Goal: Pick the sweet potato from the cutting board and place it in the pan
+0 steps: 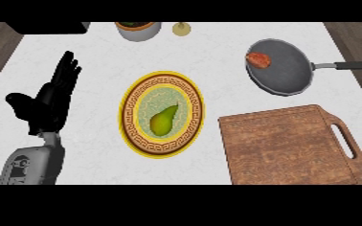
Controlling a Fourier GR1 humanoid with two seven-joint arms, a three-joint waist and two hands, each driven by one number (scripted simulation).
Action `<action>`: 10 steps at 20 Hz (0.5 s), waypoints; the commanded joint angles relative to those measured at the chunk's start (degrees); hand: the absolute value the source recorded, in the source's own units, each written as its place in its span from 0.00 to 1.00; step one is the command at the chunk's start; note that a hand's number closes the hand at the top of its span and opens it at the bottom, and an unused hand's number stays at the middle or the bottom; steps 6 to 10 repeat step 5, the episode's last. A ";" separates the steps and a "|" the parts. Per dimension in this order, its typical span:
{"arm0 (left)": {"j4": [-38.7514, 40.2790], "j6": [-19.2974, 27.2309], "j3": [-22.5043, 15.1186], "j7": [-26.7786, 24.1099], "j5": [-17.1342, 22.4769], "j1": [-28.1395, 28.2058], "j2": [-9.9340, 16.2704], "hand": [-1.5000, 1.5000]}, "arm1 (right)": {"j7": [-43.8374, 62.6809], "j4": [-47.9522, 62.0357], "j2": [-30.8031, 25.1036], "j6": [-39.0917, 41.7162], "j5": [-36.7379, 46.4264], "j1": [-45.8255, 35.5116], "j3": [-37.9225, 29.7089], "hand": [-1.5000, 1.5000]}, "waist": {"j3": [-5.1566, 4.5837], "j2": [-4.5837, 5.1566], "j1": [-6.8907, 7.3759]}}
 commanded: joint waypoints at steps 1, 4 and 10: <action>0.78 0.02 -0.19 1.12 -0.20 -0.76 -0.03 0.50 | -7.61 -2.01 -0.39 11.96 -0.94 3.25 1.76 0.00 | -0.01 0.03 0.00; -1.66 -1.81 1.00 0.51 1.15 1.69 1.64 0.50 | -7.78 -5.46 -0.81 11.20 -2.27 6.89 2.62 0.00 | -0.05 -0.23 0.00; 2.57 0.00 0.91 -1.22 -0.16 -1.66 0.47 0.50 | -7.19 -6.90 -1.07 11.81 -2.48 7.01 3.38 0.00 | -0.09 -0.09 -0.63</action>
